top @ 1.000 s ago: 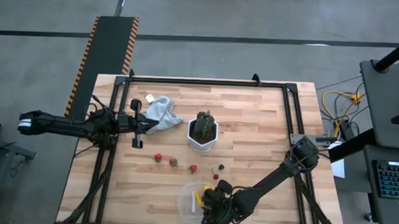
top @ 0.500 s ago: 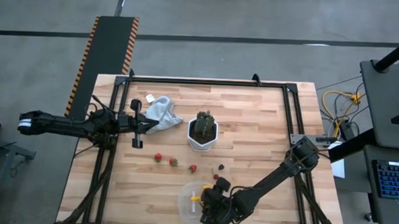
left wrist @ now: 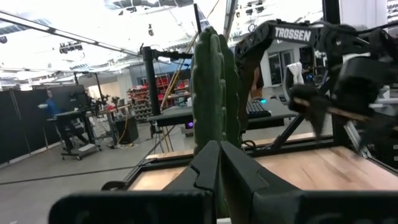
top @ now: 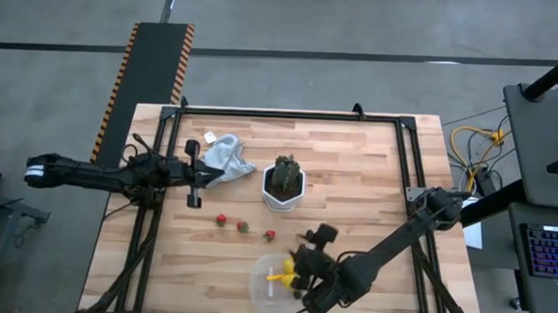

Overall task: Pick and placing Produce into tupperware
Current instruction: Put the blackberry into the transparent bin

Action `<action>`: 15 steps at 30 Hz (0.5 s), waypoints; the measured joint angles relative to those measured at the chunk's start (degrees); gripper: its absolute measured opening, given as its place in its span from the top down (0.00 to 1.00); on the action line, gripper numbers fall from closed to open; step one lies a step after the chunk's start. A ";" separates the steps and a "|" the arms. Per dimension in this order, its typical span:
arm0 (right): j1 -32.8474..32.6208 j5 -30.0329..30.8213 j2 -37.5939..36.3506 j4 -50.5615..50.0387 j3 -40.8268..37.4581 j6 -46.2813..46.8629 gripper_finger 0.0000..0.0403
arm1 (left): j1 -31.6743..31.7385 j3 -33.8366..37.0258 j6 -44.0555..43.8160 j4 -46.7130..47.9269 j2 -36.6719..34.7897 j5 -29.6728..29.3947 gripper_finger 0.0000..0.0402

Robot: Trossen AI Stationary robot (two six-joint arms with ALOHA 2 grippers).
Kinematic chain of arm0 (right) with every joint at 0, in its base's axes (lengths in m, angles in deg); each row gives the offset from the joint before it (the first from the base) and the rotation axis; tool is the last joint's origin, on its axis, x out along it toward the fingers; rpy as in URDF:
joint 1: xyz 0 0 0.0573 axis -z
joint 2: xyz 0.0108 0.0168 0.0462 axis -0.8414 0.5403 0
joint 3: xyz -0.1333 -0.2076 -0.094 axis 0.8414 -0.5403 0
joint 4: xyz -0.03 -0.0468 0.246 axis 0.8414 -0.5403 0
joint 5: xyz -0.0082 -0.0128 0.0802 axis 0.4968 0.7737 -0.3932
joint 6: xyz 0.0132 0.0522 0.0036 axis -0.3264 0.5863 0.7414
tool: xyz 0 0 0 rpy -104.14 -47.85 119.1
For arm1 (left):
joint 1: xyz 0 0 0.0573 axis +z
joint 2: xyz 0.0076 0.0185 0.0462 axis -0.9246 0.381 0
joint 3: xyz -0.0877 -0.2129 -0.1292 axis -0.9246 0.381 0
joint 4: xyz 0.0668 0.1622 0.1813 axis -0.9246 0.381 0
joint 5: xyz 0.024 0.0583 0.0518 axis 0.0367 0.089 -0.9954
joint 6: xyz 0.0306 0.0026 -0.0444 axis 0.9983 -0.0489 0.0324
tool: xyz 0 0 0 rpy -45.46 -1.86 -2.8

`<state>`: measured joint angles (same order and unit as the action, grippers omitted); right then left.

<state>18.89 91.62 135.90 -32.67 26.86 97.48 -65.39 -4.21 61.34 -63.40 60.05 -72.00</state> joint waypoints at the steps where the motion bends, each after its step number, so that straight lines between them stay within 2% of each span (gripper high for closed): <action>1: -0.13 0.96 -0.38 -2.81 -0.29 0.74 0.43 | 0.02 0.00 0.01 -0.05 0.34 0.00 1.00; 4: -0.70 3.51 -1.90 -10.96 -2.25 4.66 0.43 | 0.00 0.00 0.00 -0.07 1.21 0.00 1.00; 8: -1.13 5.15 -4.43 -16.72 -7.50 10.21 0.43 | 0.00 -0.07 0.02 -0.15 2.41 0.00 1.00; 15: -2.40 5.26 -13.18 -12.74 -20.94 19.30 0.43 | 0.02 -0.19 0.02 -0.46 3.90 -0.04 1.00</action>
<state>16.49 96.87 122.72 -45.42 5.92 116.77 -65.37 -4.40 61.36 -63.87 63.96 -72.04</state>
